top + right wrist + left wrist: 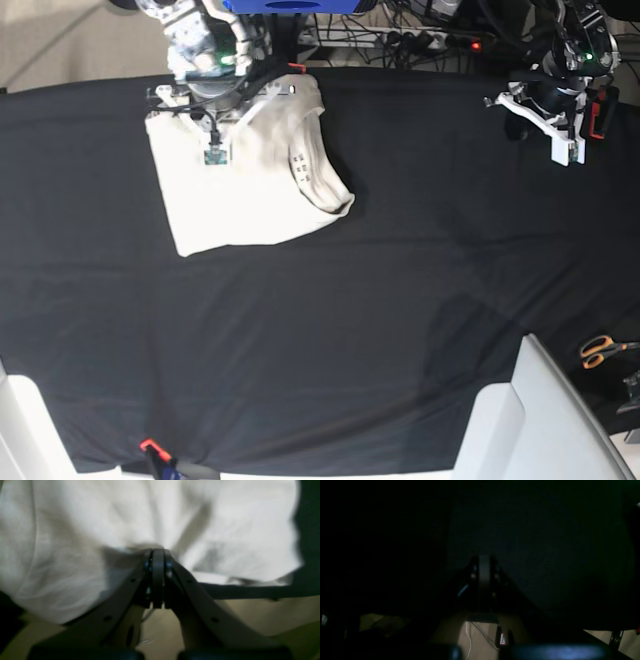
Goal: Fold the T-shirt properly
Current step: 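Press and smooth the folded shirt with the right gripper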
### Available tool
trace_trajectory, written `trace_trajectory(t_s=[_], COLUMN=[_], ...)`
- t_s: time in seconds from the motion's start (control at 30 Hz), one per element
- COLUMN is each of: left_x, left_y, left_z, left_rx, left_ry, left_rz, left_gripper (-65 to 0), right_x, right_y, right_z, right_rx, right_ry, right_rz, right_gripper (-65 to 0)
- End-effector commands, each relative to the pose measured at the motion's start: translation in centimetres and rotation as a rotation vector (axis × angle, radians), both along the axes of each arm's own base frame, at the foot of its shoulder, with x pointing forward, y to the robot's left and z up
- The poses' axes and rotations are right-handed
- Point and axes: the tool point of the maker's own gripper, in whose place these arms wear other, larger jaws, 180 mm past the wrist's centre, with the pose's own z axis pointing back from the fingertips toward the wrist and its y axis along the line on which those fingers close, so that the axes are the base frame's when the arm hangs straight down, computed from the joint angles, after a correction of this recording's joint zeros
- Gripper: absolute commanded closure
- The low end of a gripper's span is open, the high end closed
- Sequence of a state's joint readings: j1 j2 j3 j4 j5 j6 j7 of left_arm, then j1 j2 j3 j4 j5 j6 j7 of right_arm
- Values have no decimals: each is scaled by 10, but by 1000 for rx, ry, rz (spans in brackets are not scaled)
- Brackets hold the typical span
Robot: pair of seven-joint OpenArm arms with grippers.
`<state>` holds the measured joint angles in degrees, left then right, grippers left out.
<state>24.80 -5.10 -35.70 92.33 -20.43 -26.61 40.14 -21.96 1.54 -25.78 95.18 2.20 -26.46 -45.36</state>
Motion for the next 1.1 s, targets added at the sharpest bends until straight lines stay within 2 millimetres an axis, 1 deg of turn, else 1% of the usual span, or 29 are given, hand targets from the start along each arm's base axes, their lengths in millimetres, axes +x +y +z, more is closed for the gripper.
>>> trace_trajectory(t_s=[0.0, 0.07, 0.1, 0.13, 0.2, 0.23, 0.27, 0.3, 0.37, 0.4, 0.47, 0.53, 0.57, 0.67, 0.8, 0.87, 0.9, 0.93, 0.97, 1.0, 1.07], left_x=[4, 4, 4, 4, 6, 6, 6, 7, 7, 8, 8, 7, 7, 5, 1, 0, 0, 0, 1, 1, 9], left_y=[5, 5, 5, 5, 5, 5, 6, 6, 5, 5, 5, 6, 6, 9, 10, 10, 10, 9, 9, 9, 8], left_z=[8, 8, 8, 8, 8, 8, 9, 9, 9, 9, 9, 9, 8, 6, 0, -2, -2, -3, -2, -2, 0], left_rx=[12, 12, 12, 12, 12, 12, 14, 14, 13, 13, 13, 13, 12, 15, 8, 5, 4, 3, 2, 2, 1], left_ry=[-29, -29, -29, -29, -32, -32, -34, -35, -35, -36, -36, -35, -33, -24, -6, 0, 1, 2, 1, 0, -17], left_rz=[-2, -2, -2, -2, -2, -2, -3, -3, -4, -4, -4, -2, -1, -1, 5, 4, 5, 4, 3, 3, 2], left_gripper=[0, 0, 0, 0, 0, 0, 0, 0, 0, 0, 0, 0, 0, 0, 0, 0, 0, 0, 0, 0, 0], right_x=[10, 16, 19, 19, 27, 30, 32, 41, 49, 49, 57, 58, 57, 54, 43, 38, 37, 37, 35, 37, 42], right_y=[-2, -7, -7, -5, -1, 0, -1, -3, -12, -18, -30, -43, -53, -72, -107, -122, -125, -123, -121, -117, -96], right_z=[8, 19, 28, 39, 66, 74, 76, 79, 68, 63, 57, 47, 41, 25, -2, -9, -10, -8, -5, 3, 18], right_rx=[5, 10, 21, 40, 82, 95, 96, 94, 64, 50, 23, -11, -36, -74, -127, -154, -156, -153, -149, -139, -103], right_ry=[-40, -62, -76, -92, -146, -160, -162, -176, -163, -151, -157, -152, -143, -119, -67, -54, -50, -53, -60, -84, -116], right_rz=[-20, -24, -27, -32, -39, -42, -44, -48, -61, -74, -96, -117, -121, -105, -137, -161, -167, -164, -159, -158, -119], right_gripper=[-3, -3, -3, -3, -3, -3, -3, -3, -3, -3, -2, -2, -2, -2, -2, -2, -2, -2, -2, -2, -2])
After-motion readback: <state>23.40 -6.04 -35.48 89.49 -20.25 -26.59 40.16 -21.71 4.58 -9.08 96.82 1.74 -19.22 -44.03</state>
